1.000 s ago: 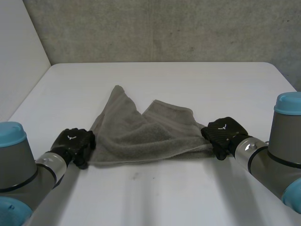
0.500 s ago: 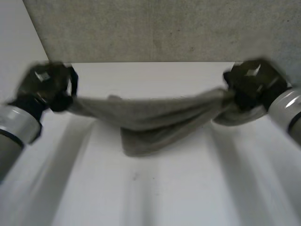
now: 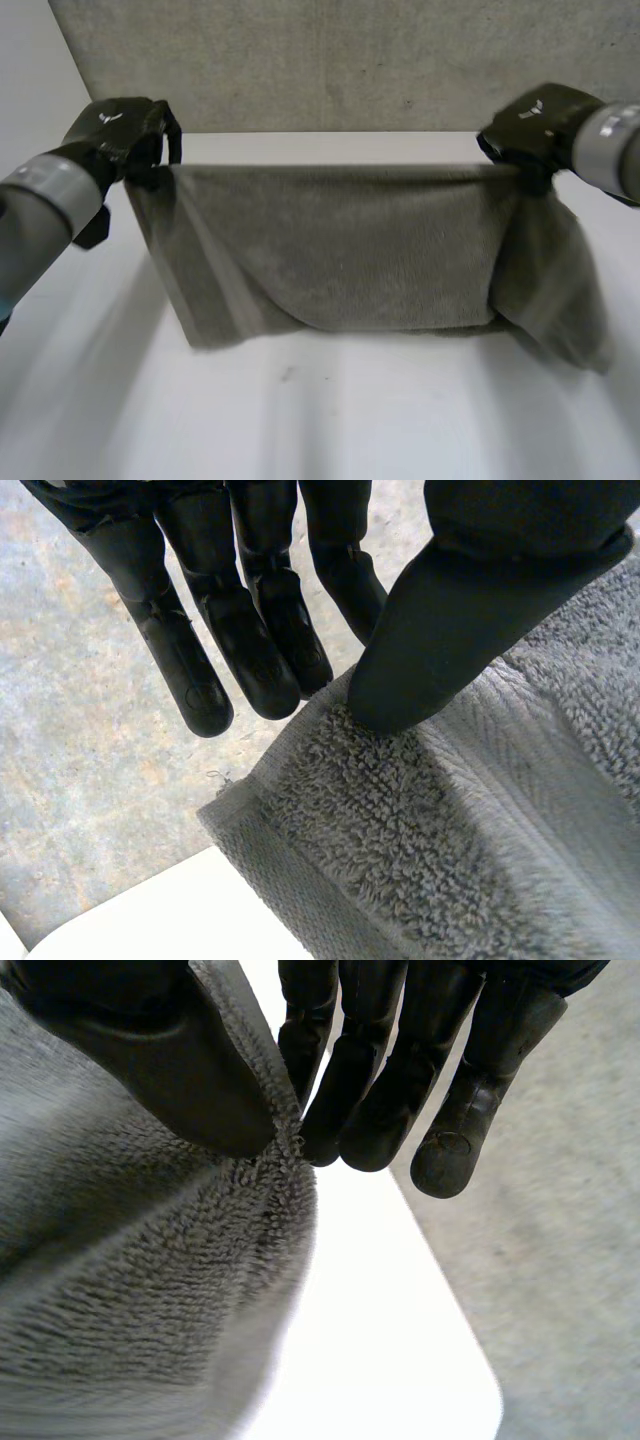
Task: Fold the towel.
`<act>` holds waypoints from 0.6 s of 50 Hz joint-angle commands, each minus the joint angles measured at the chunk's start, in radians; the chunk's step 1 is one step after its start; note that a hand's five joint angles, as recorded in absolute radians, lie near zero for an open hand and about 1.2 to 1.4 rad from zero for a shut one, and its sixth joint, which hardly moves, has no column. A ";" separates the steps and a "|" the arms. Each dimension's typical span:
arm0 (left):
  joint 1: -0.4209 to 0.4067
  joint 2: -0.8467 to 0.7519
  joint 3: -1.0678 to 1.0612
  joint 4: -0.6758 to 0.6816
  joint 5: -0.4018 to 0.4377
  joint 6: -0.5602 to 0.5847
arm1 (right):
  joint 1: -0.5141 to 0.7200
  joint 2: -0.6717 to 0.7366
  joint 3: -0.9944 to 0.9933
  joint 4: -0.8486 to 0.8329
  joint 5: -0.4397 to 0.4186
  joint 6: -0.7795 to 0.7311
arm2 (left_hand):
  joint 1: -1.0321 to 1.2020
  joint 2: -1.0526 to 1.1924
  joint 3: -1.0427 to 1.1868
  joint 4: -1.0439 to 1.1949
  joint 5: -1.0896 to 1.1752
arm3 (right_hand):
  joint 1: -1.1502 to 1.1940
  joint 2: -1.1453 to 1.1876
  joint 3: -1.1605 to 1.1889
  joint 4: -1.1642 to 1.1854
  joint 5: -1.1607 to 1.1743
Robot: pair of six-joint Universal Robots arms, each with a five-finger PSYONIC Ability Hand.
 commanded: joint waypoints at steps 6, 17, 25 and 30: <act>-0.021 -0.236 0.647 0.021 -0.118 -0.142 | 0.091 0.281 -0.558 -0.419 0.136 0.103 | 0.208 0.179 0.180 0.179 0.204 | 0.079 0.060 0.052 0.054 0.067; -0.006 -0.215 0.489 0.063 -0.121 -0.266 | 0.108 0.235 -0.213 -0.238 0.079 0.080 | 0.208 0.179 0.180 0.179 0.204 | 0.079 0.060 0.052 0.054 0.067; 0.030 -0.204 0.053 0.124 -0.105 -0.257 | 0.157 0.232 0.194 -0.252 0.019 0.059 | 0.208 0.179 0.180 0.179 0.204 | 0.079 0.060 0.052 0.054 0.067; 0.034 -0.190 -0.179 0.253 -0.089 -0.252 | 0.165 0.230 0.368 -0.397 -0.009 0.067 | 0.208 0.179 0.180 0.179 0.204 | 0.079 0.060 0.052 0.054 0.067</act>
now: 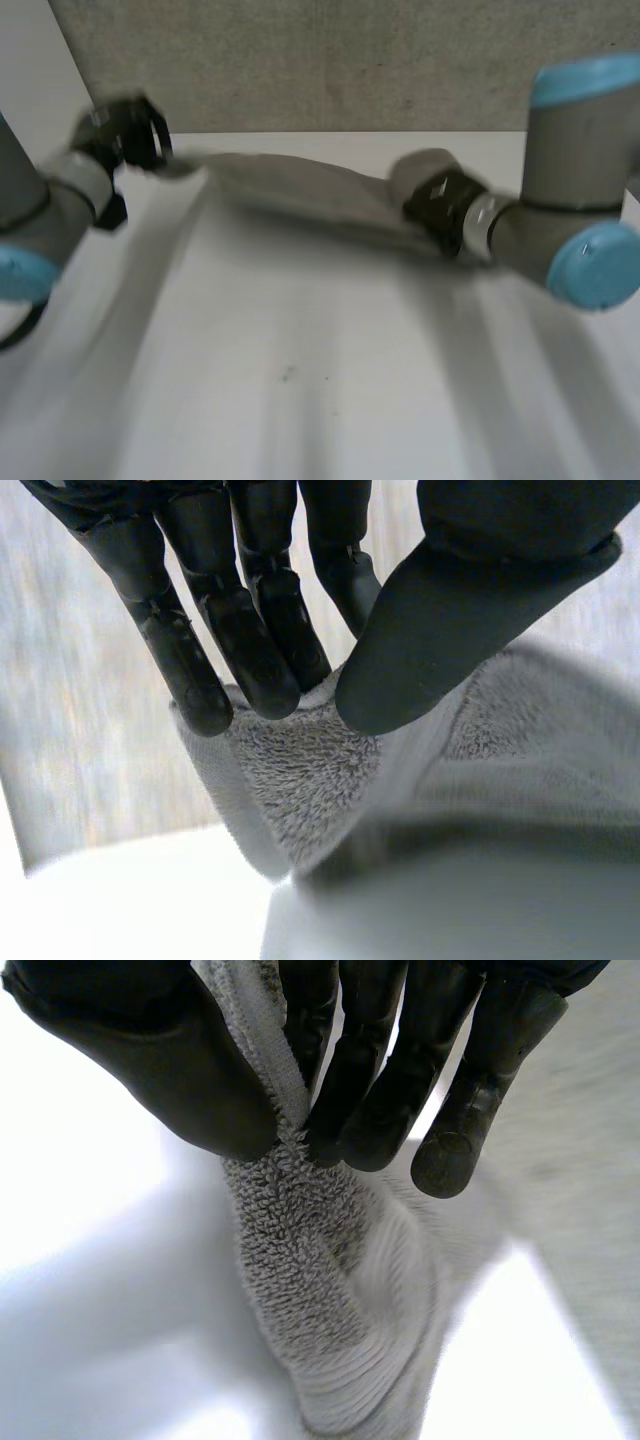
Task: Fold the towel.
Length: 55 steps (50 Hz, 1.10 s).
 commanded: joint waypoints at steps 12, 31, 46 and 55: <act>0.073 0.112 -0.354 0.187 0.057 0.004 | -0.070 -0.221 0.399 -0.319 -0.028 0.287 | 0.202 0.178 0.179 0.179 0.204 | -0.953 -0.973 -0.982 -0.978 -0.966; 0.143 0.135 -0.392 0.187 0.118 -0.002 | -0.209 -0.092 0.179 -0.099 -0.151 0.144 | 0.202 0.178 0.179 0.179 0.204 | -0.810 -0.829 -0.838 -0.835 -0.822; 0.148 0.138 -0.404 0.187 0.120 -0.002 | -0.193 0.284 -0.272 0.100 -0.088 0.113 | 0.202 0.178 0.179 0.179 0.204 | -0.727 -0.746 -0.756 -0.752 -0.740; 0.148 0.138 -0.409 0.187 0.121 -0.002 | -0.187 0.322 -0.296 0.095 -0.083 0.116 | 0.202 0.178 0.179 0.179 0.204 | -0.841 -0.861 -0.870 -0.867 -0.854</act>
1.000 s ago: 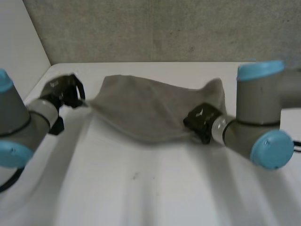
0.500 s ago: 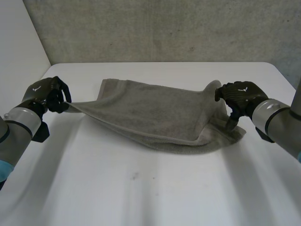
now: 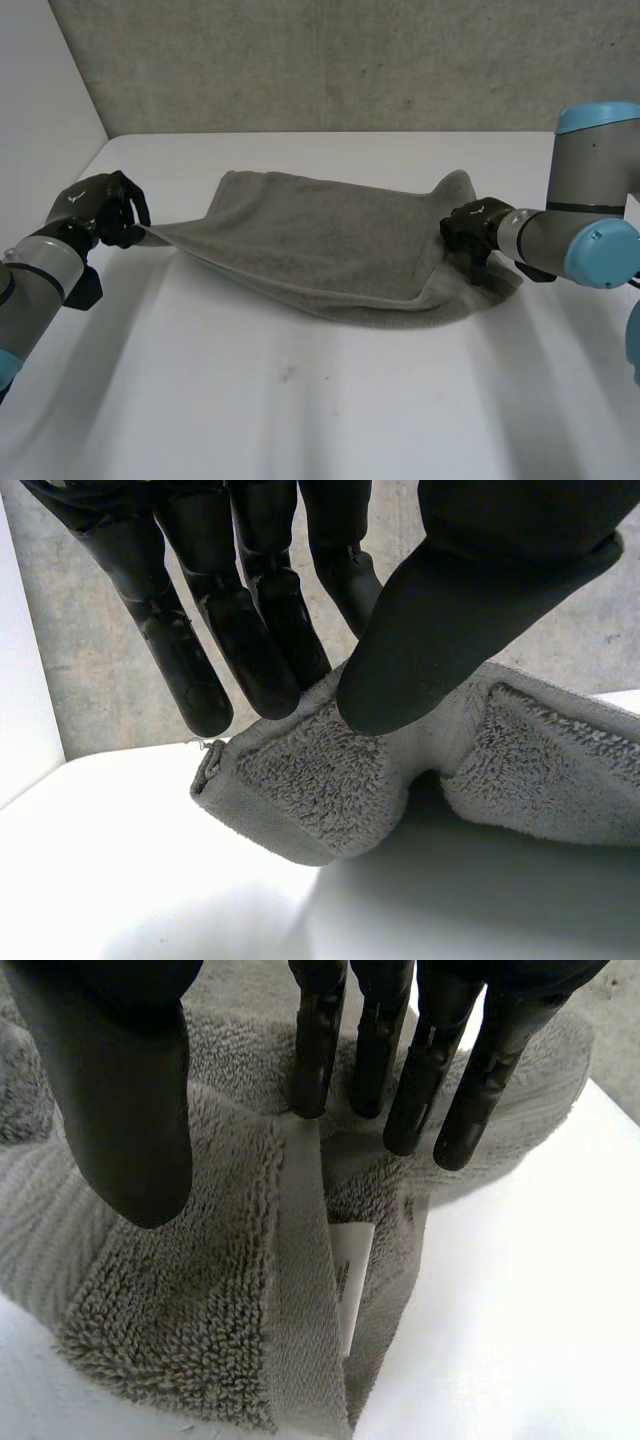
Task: Fold the towel.
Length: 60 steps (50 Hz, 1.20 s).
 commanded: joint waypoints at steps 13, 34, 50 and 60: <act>-0.001 -0.002 -0.003 0.008 0.002 0.000 | 0.012 0.052 -0.020 -0.010 0.009 0.008 | 0.199 0.178 0.179 0.178 0.204 | -0.111 -0.112 -0.115 -0.115 -0.111; -0.001 -0.003 -0.005 0.008 0.002 0.002 | 0.035 0.063 -0.066 -0.012 0.023 0.012 | 0.199 0.178 0.179 0.178 0.204 | 0.388 0.387 0.384 0.384 0.388; -0.001 -0.006 -0.008 0.008 0.002 0.002 | 0.037 0.053 -0.048 -0.009 0.025 0.025 | 0.199 0.178 0.179 0.178 0.204 | -0.043 -0.045 -0.047 -0.047 -0.043; -0.001 -0.012 -0.012 0.017 0.000 0.005 | 0.037 0.049 -0.016 -0.009 0.025 0.025 | 0.199 0.178 0.179 0.178 0.204 | -0.056 -0.057 -0.059 -0.059 -0.055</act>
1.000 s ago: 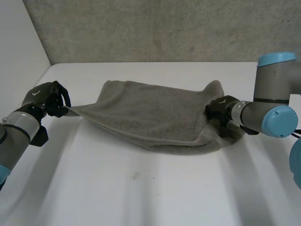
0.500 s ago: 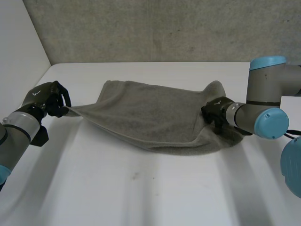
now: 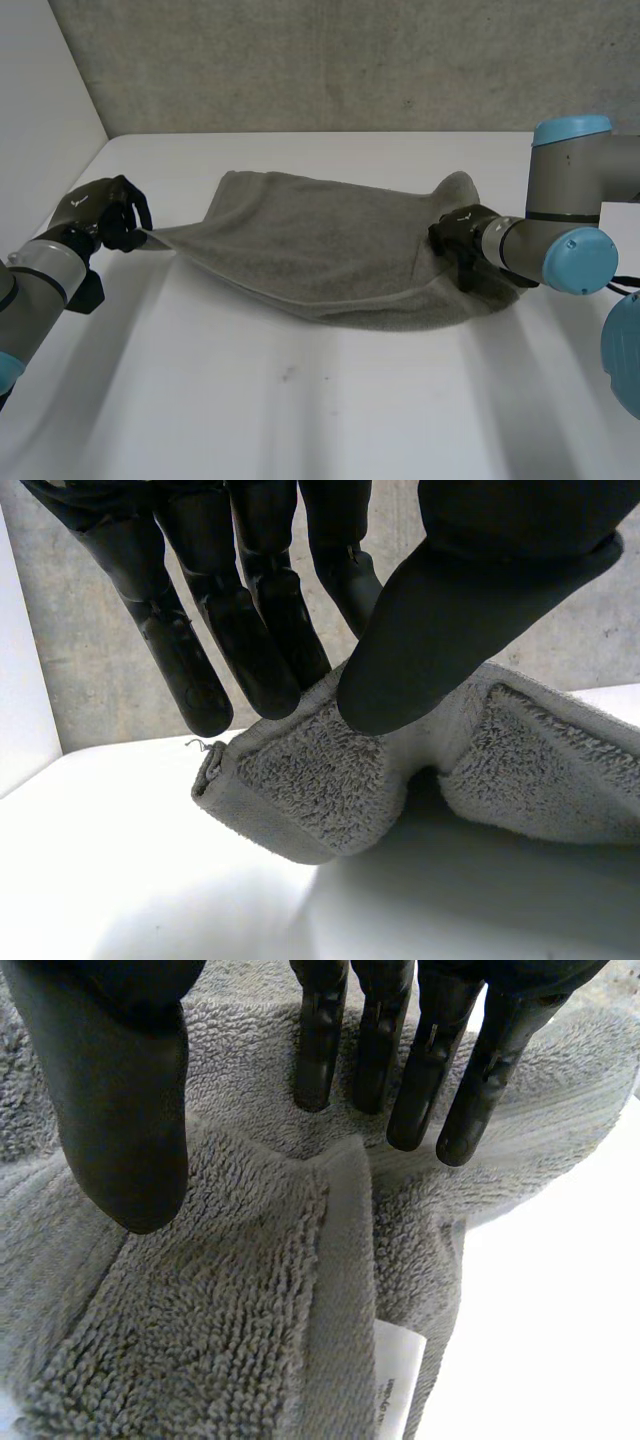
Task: Fold the towel.
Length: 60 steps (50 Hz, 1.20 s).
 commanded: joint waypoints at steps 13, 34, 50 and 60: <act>0.000 -0.004 -0.002 0.009 0.000 0.002 | 0.000 -0.014 0.040 -0.002 0.012 -0.005 | 0.199 0.178 0.179 0.178 0.204 | 0.437 0.420 0.430 0.423 0.454; 0.000 0.001 -0.010 0.009 0.000 0.002 | -0.045 -0.123 0.177 -0.004 0.061 -0.004 | 0.199 0.178 0.179 0.178 0.204 | 0.214 0.197 0.207 0.200 0.231; 0.000 0.005 -0.011 0.009 -0.001 0.002 | -0.074 -0.192 0.252 -0.024 0.086 0.001 | 0.199 0.178 0.179 0.178 0.204 | 0.876 0.860 0.869 0.863 0.893; 0.000 0.060 -0.008 -0.008 -0.001 0.005 | -0.121 -0.469 0.463 -0.063 0.043 0.032 | 0.199 0.178 0.179 0.178 0.204 | 0.876 0.860 0.869 0.863 0.893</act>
